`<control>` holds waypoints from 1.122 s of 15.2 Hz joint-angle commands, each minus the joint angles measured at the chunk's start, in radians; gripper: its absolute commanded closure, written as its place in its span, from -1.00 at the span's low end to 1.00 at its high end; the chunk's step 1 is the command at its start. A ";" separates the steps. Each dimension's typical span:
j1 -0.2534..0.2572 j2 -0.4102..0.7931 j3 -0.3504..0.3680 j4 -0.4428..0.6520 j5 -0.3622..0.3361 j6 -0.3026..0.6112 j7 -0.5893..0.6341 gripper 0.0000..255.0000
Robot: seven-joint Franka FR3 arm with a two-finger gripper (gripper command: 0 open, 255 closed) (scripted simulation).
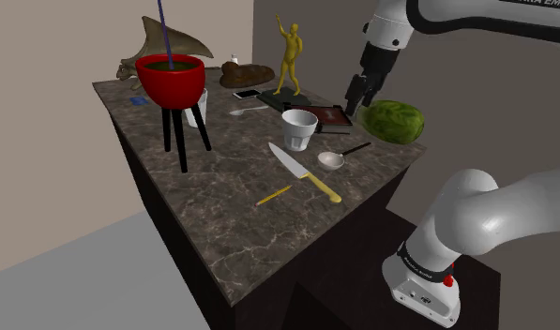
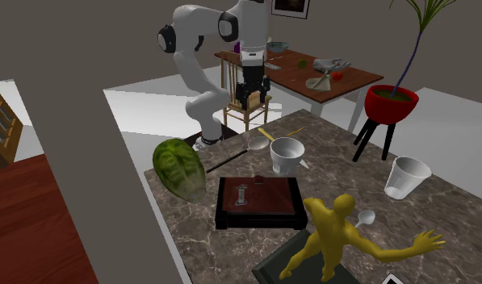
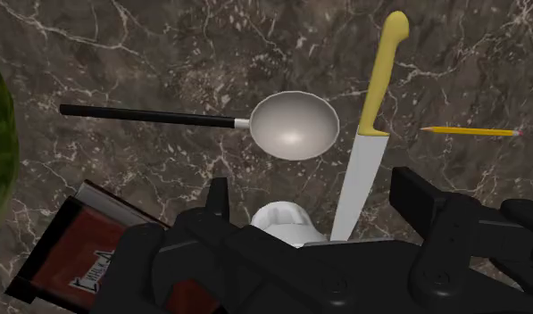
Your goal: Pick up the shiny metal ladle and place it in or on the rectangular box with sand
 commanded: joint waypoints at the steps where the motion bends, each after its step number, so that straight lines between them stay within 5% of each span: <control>1: 0.000 0.000 0.000 0.000 0.000 0.000 0.000 -1.00; 14: 0.284 -0.057 -0.420 -0.340 -0.445 0.300 -1.244 -1.00; 17: 0.295 -0.038 -0.461 -0.366 -0.483 0.352 -1.302 -1.00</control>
